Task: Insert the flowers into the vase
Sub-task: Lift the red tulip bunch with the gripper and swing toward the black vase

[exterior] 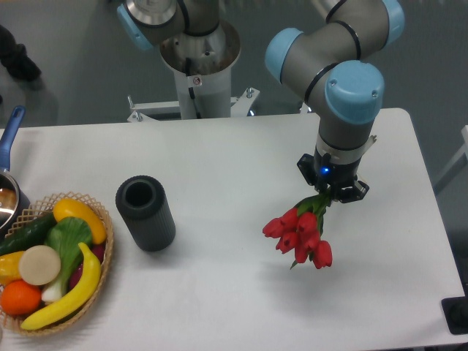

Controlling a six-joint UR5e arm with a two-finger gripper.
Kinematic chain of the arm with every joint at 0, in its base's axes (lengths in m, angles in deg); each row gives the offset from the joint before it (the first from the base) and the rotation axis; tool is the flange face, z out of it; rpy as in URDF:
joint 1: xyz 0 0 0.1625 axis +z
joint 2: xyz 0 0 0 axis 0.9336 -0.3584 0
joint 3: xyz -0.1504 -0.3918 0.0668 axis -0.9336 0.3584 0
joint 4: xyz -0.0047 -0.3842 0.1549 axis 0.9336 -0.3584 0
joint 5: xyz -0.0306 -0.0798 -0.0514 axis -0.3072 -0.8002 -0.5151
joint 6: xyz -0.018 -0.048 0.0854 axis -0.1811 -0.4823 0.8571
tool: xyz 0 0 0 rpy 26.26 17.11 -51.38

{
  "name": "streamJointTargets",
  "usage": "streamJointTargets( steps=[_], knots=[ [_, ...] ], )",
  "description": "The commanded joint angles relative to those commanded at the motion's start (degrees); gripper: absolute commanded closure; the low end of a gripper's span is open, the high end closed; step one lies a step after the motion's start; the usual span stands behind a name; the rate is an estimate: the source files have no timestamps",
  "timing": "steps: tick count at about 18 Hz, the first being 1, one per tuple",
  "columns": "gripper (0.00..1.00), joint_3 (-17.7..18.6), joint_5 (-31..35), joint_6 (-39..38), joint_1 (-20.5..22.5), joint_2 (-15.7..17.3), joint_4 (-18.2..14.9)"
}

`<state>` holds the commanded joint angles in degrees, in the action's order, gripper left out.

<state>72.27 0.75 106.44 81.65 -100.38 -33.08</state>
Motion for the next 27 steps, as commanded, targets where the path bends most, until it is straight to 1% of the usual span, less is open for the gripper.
streamJointTargets(
  steps=[2,5,8,11,14,18,20,22,24,25,27],
  knots=[
    [1.00,0.0,-0.3,-0.2,0.0,0.0,0.0],
    [1.00,-0.1,-4.3,-0.7,0.4,0.2,0.3],
    [1.00,-0.2,-5.9,-1.4,0.4,0.2,0.6],
    [1.00,-0.6,-11.1,-1.8,0.5,0.3,1.1],
    [1.00,-0.6,-17.1,-2.3,0.9,0.3,3.8],
    [1.00,-0.5,-24.9,-8.5,1.0,0.3,9.0],
    [1.00,-0.4,-27.7,-9.8,1.1,0.8,10.0],
    [1.00,-0.7,-31.4,-11.2,1.2,1.1,10.1],
    [1.00,-0.7,-35.4,-11.5,1.2,1.1,11.3],
    [1.00,-0.7,-37.2,-12.1,1.1,1.2,12.6],
    [1.00,-0.6,-42.5,-15.6,1.2,1.2,16.1]
  ],
)
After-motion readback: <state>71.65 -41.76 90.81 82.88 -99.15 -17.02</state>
